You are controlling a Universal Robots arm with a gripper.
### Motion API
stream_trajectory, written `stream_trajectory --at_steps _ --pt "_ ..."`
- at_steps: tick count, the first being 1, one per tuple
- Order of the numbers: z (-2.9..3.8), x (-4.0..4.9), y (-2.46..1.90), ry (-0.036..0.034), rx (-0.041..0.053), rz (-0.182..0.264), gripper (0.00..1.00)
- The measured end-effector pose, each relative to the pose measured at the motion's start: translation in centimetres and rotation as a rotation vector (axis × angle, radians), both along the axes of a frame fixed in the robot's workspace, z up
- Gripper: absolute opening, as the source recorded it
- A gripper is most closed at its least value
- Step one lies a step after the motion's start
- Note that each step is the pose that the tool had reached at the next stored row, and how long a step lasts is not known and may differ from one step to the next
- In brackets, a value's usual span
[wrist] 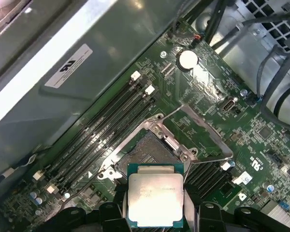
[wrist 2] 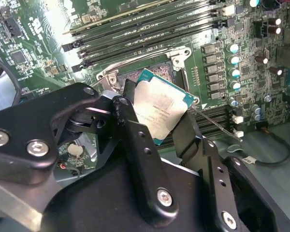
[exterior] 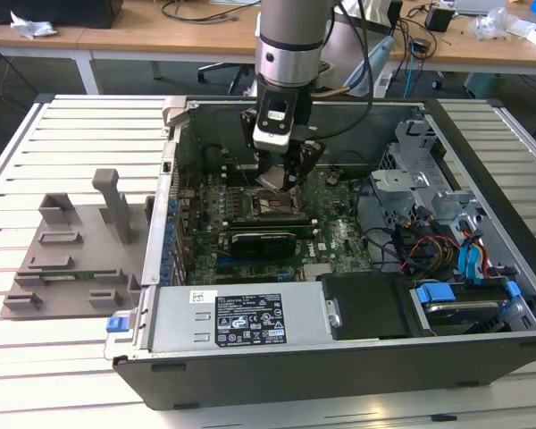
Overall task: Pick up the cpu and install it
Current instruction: 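Place the cpu into insertion slot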
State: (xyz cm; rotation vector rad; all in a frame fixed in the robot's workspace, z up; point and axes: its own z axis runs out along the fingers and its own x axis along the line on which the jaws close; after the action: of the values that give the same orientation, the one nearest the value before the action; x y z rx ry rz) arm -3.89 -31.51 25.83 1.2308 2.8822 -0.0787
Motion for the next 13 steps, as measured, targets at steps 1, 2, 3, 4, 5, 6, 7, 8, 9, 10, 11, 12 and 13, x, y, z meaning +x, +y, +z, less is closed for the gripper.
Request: stream_trajectory --at_steps 1,2,3,4,5,6,7,8,9,10,11,12,13 --pt "0.0 0.0 0.0 0.0 0.0001 -0.015 0.55" --pt "0.0 0.0 0.0 0.0 0.0 -0.024 0.55" --pt "-0.01 0.0 0.0 0.0 0.0 -0.032 0.55" --pt "-0.01 0.0 0.0 0.0 0.0 -0.044 0.55" --pt "-0.01 0.0 0.0 0.0 0.0 -0.057 0.55" --pt "-0.01 0.0 0.0 0.0 0.0001 -0.069 0.55" --pt "-0.01 0.0 0.0 0.0 0.0 -0.078 0.55" --pt "-0.01 0.0 0.0 0.0 0.0 -0.086 0.55" --pt "-0.01 0.0 0.0 0.0 0.0001 -0.097 0.55" --pt "-0.02 0.0 0.0 0.0 0.0 -0.103 0.55" --pt "-0.02 0.0 0.0 0.0 0.0 -0.11 0.55" --pt "-0.02 0.0 0.0 0.0 0.0 -0.118 0.55" --pt "-0.02 0.0 0.0 0.0 0.0001 -0.125 0.55"
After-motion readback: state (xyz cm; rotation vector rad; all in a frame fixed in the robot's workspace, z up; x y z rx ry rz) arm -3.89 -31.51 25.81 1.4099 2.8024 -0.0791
